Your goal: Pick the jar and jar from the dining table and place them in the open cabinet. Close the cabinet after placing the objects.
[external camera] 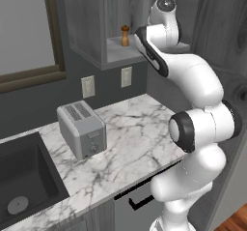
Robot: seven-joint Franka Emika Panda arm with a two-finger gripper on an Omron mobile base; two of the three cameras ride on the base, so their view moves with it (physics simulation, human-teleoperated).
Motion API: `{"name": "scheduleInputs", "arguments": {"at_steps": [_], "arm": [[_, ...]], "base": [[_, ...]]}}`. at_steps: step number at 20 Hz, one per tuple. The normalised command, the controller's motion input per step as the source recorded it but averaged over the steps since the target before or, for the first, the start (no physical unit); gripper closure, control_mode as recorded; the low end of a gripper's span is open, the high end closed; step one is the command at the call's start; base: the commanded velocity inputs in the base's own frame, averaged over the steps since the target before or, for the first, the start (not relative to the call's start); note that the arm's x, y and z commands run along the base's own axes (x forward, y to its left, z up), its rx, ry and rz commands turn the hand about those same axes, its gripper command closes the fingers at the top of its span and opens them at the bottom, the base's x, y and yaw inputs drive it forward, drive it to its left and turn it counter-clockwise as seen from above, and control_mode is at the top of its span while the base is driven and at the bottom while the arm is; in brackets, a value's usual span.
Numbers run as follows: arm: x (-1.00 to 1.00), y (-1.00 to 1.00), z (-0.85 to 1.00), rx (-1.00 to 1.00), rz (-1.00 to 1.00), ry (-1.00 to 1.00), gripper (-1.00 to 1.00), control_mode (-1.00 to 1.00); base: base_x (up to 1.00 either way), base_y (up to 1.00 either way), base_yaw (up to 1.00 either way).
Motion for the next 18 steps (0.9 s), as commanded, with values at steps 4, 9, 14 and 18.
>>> {"name": "scheduleInputs", "arguments": {"at_steps": [4, 9, 14, 18], "arm": [[0.12, 0.0, -0.16, 0.0, 0.04, 0.02, 1.0, -1.0], [0.18, 0.0, -0.05, 0.0, 0.05, 0.0, -1.0, -1.0], [0.15, 0.0, 0.0, 0.0, 0.07, -0.02, -1.0, -1.0], [0.1, 0.0, 0.0, 0.0, 0.07, -0.06, -1.0, -1.0]], "base": [[0.0, 0.0, 0.0], [0.0, 0.0, 0.0], [0.0, 0.0, 0.0], [0.0, 0.0, 0.0]]}}
